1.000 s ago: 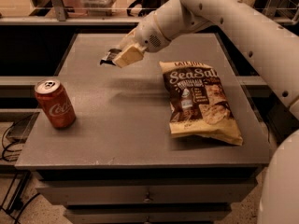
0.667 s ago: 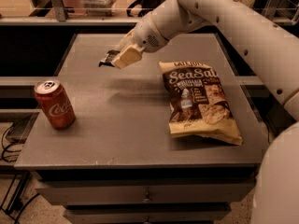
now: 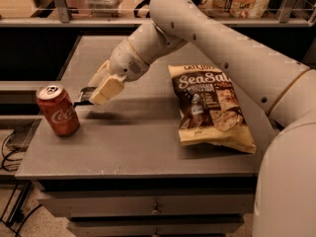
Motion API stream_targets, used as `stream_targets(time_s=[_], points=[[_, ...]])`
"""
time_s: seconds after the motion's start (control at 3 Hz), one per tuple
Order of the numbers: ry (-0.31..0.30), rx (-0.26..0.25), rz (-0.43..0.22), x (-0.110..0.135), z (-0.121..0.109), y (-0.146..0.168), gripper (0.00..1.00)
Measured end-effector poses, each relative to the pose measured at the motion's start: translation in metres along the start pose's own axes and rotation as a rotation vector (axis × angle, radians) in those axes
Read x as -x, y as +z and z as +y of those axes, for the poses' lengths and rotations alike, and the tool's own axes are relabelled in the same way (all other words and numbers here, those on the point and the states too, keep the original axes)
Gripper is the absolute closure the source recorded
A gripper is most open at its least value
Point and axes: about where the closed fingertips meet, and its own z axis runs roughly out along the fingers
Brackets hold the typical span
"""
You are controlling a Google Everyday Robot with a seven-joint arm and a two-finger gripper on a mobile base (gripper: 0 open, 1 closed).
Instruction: Move rxbar chocolate near coke can
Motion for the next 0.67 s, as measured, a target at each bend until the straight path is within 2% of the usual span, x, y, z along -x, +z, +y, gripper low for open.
stream_targets(time_s=[0.67], points=[[0.009, 0.075, -0.022, 0.004, 0.024, 0.023, 0.41]])
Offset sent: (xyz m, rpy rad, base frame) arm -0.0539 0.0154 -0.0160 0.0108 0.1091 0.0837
